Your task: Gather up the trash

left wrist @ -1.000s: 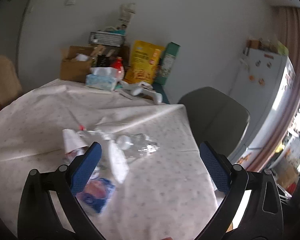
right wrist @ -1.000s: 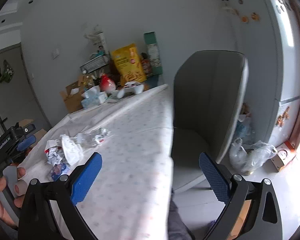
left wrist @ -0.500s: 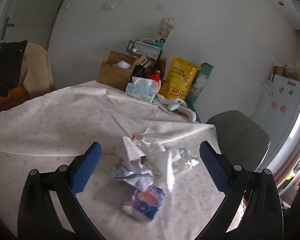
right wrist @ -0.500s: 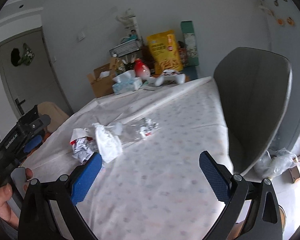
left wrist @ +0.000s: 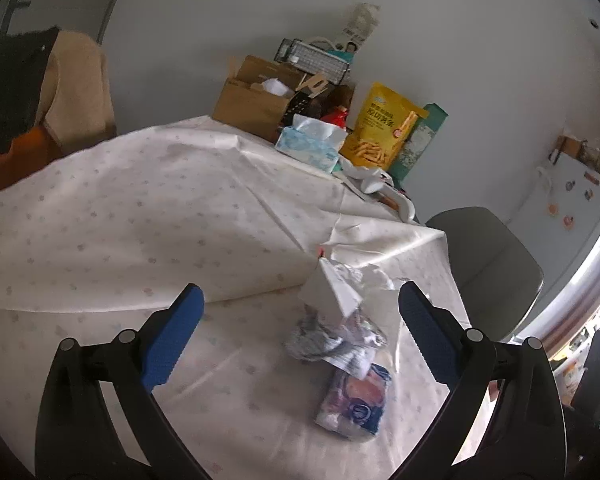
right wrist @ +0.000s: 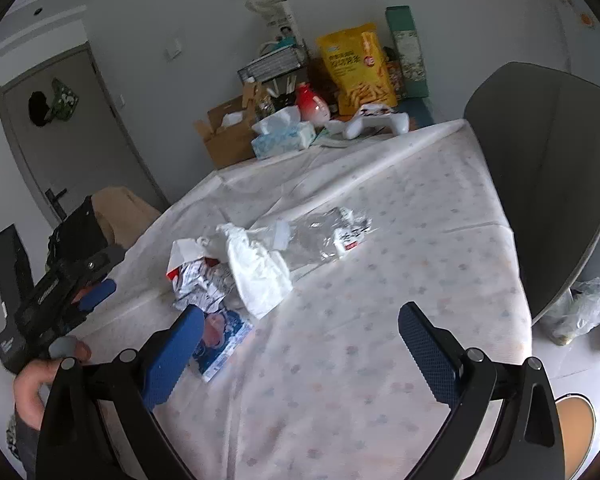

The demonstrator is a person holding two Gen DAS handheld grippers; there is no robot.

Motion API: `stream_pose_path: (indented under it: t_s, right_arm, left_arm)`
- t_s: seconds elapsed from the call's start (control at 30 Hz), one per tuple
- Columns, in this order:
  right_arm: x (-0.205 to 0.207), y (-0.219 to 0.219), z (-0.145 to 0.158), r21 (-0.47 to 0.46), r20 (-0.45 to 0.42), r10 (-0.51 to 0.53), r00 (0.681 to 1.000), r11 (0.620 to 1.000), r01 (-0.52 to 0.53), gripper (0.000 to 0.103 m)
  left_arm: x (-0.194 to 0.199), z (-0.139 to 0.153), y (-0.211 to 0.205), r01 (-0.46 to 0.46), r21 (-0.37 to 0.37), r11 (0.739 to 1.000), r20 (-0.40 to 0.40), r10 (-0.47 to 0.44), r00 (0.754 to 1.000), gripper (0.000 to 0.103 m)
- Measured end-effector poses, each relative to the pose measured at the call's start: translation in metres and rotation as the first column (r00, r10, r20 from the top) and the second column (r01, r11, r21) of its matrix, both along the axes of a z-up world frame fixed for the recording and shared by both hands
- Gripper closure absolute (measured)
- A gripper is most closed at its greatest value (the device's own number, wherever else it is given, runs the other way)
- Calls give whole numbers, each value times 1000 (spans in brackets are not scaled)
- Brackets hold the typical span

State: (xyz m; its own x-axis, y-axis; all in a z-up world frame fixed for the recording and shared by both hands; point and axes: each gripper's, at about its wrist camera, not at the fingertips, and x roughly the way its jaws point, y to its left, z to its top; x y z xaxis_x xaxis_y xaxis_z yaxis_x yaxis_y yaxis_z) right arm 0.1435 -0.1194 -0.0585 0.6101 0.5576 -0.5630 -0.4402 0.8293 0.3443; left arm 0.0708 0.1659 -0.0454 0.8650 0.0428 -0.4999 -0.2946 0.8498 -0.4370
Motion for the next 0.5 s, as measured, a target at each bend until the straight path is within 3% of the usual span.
stream_pose_path:
  t_s: [0.23, 0.5]
  right_arm:
    - [1, 6, -7, -9, -21, 26, 999, 1000, -27, 13]
    - [3, 11, -9, -18, -29, 37, 999, 999, -37, 13]
  left_arm:
    - [25, -11, -1, 64, -28, 998, -37, -65, 997, 29]
    - [51, -14, -16, 106, 20, 994, -56, -105, 993, 33]
